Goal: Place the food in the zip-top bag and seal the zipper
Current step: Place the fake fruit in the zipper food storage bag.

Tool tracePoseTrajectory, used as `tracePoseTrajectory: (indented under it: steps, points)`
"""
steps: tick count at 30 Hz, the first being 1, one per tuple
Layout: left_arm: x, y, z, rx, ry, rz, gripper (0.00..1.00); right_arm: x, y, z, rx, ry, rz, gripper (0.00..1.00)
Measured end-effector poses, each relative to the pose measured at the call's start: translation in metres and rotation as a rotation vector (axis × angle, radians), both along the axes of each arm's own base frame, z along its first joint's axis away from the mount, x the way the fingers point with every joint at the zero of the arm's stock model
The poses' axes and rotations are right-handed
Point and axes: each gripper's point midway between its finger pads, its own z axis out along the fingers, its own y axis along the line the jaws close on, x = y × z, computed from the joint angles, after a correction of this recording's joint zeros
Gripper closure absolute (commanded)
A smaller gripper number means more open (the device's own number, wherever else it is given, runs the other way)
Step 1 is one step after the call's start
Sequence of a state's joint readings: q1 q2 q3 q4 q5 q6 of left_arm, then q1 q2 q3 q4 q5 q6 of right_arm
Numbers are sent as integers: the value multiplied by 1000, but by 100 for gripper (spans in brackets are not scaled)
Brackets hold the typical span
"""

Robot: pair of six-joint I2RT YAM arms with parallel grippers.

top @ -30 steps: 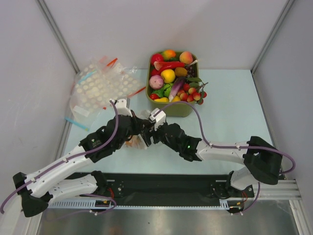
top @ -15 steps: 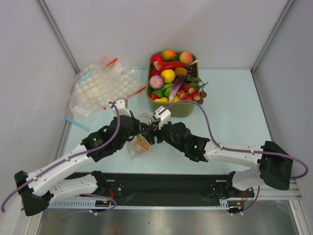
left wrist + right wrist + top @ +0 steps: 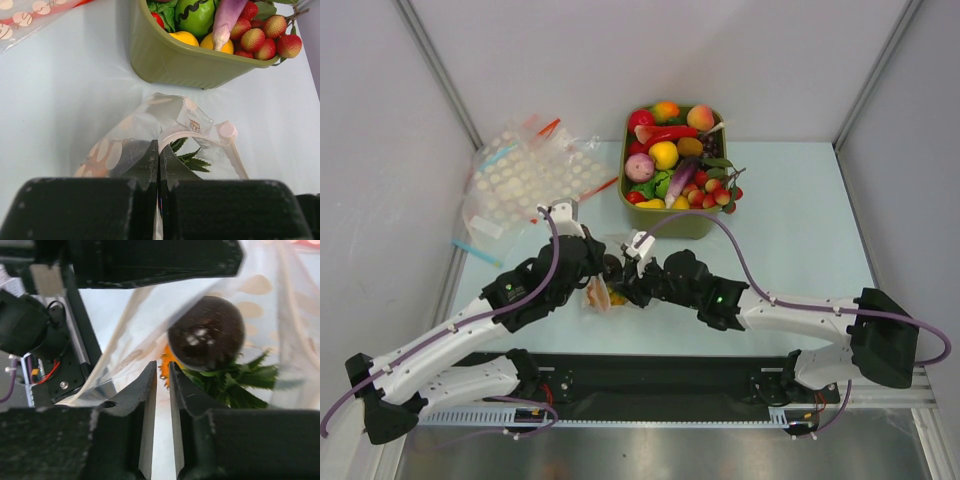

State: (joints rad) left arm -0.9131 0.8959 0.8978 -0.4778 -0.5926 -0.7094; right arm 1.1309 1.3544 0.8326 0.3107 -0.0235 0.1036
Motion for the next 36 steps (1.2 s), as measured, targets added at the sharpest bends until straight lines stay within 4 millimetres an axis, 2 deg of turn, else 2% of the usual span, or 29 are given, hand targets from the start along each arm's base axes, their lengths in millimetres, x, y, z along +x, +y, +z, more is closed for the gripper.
tracePoseTrajectory:
  steps: [5,7,9,11,18,28,31,32,36]
  points:
    - [-1,-5,2,-6,-2,-32,100,-13,7,-3,-1,22,85,84]
    - [-2,-9,3,-14,-5,-50,100,-16,9,-4,0,29,103,89]
    - [-2,-12,4,-19,-8,-67,100,-15,11,-6,-1,42,106,100]
    - [-3,-16,5,-27,-8,-86,100,-12,14,-10,-5,58,94,100]
    - [-5,-20,5,-33,-1,-111,100,21,13,-18,26,89,-56,100]
    - [-4,-22,-1,-19,11,-111,100,73,-15,-23,39,74,-345,100]
    - [-4,-22,-1,-20,11,-111,100,86,-16,-35,-6,80,-403,95]
    - [-4,-22,-1,-20,11,-111,100,91,-18,-40,-23,82,-424,90]
    - [-4,-22,-1,-20,11,-111,100,96,-26,-53,-74,88,-477,85]
